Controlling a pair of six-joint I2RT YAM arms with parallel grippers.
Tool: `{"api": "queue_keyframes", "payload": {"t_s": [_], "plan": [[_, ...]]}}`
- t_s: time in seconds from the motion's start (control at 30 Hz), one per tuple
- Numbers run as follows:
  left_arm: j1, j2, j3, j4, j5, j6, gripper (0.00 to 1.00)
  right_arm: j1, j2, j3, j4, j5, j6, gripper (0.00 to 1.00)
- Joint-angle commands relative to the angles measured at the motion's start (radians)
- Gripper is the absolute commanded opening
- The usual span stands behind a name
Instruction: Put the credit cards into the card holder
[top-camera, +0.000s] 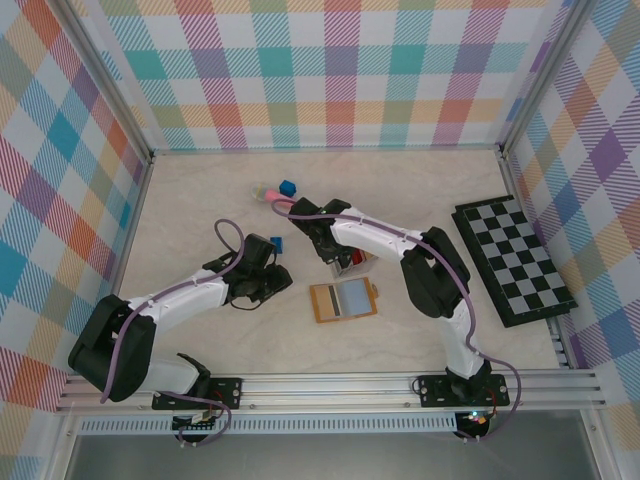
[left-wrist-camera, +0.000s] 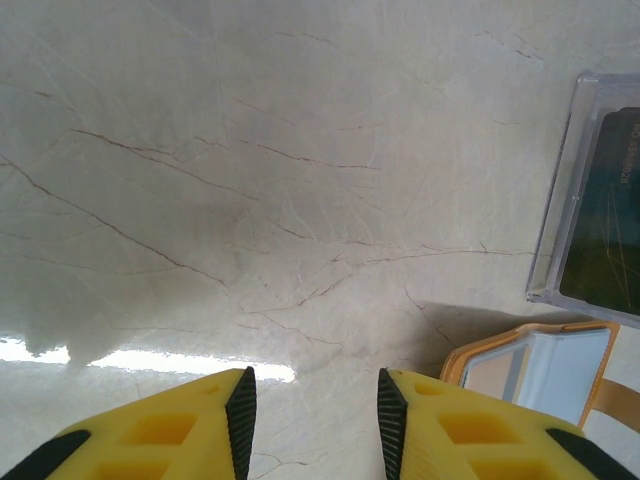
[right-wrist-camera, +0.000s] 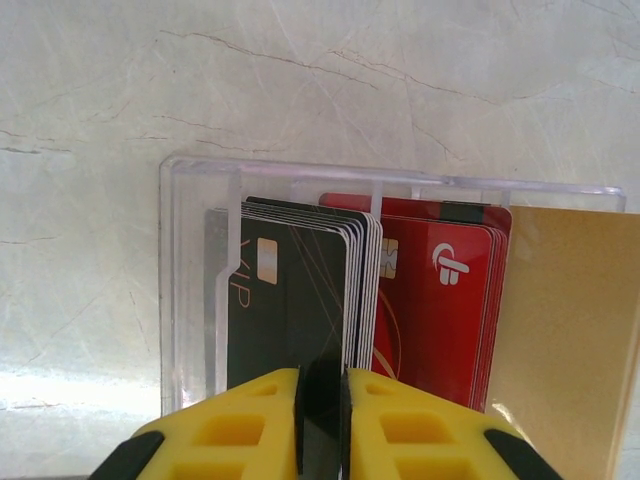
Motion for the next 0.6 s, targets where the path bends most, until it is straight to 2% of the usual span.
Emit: {"api": "queue_keyframes", "payload": {"t_s": [0.0,0.3,0.57], "plan": [[0.012,-0.014,-0.012,-0.003,0.012,0.003,0.38,0.003,-0.036,0.017,-0.037,0.027,-0.012,0.16],[0.012,-0.016,-0.006,-0.019,0.012,0.009,0.38,0.002,-0.075,0.002,-0.030,0.025,-0.012,0.10],[0.012,-0.028,0.025,-0.012,0.050,0.023,0.38,-0.017,-0.199,-0.051,0.016,-0.112,0.019,0.02]]}}
